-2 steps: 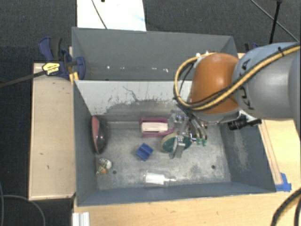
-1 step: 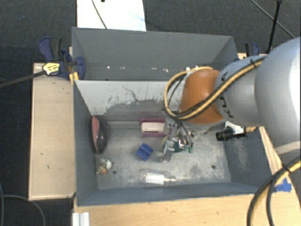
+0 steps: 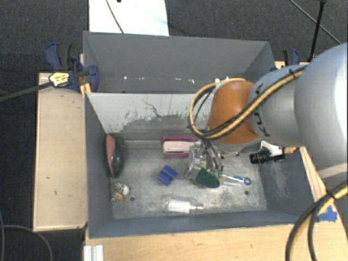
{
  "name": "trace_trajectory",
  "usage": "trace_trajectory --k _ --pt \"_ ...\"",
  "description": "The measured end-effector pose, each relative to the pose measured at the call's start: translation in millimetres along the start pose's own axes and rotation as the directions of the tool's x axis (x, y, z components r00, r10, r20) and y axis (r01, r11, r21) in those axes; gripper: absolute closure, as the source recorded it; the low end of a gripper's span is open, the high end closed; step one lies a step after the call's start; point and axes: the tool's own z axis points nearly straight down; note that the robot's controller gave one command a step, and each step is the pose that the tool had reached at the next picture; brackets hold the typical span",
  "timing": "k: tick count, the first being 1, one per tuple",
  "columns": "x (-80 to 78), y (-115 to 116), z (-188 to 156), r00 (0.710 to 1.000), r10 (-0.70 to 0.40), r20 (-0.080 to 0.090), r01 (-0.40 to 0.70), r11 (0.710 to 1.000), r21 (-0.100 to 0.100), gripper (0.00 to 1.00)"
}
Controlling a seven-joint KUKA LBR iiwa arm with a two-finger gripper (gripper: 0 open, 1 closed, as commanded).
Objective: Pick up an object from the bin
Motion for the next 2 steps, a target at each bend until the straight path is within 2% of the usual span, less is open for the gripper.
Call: trace_trajectory --k 1,2 --pt "43.0 -12.4 -29.0 0.983 0.184 -0.009 -0.184 0.983 0.005 1.00" --pt "66.9 -14.7 -21.7 1.000 0.019 -0.011 -0.019 1.000 0.004 1.00"
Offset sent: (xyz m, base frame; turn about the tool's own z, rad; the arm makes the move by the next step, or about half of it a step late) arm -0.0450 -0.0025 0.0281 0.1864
